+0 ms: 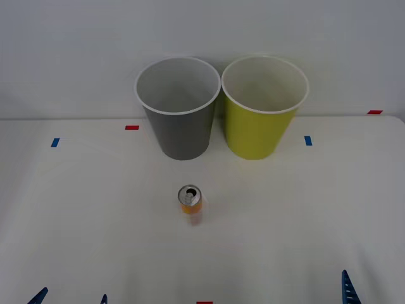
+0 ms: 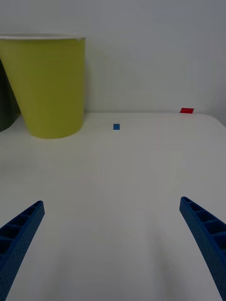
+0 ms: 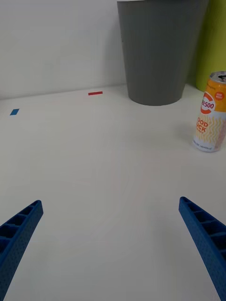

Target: Put cans in the gray bin and PET bottles in the light green bin.

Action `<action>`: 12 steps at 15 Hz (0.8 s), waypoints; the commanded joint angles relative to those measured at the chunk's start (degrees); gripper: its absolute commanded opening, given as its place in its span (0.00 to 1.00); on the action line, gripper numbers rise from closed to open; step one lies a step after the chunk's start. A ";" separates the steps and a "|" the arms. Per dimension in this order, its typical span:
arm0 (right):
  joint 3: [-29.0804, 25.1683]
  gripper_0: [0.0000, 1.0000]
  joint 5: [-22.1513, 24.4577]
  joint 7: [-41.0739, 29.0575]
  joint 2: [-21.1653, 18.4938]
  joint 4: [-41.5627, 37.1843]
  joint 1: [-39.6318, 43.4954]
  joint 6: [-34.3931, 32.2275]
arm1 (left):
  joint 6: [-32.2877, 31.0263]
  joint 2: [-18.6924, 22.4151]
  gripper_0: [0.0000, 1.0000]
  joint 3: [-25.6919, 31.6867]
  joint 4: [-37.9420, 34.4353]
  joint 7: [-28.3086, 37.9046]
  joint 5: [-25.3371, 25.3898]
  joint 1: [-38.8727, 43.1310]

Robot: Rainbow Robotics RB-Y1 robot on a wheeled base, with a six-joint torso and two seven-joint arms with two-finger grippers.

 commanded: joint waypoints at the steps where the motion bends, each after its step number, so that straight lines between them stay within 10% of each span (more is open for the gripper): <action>1: 2.93 1.00 0.78 0.43 -2.49 0.07 -1.11 -1.31 | 0.00 0.00 1.00 0.00 0.00 0.00 0.00 0.00; 12: 18.93 1.00 0.08 2.54 -9.61 10.35 -22.64 -5.27 | 0.00 0.00 1.00 0.00 0.00 0.00 0.00 0.00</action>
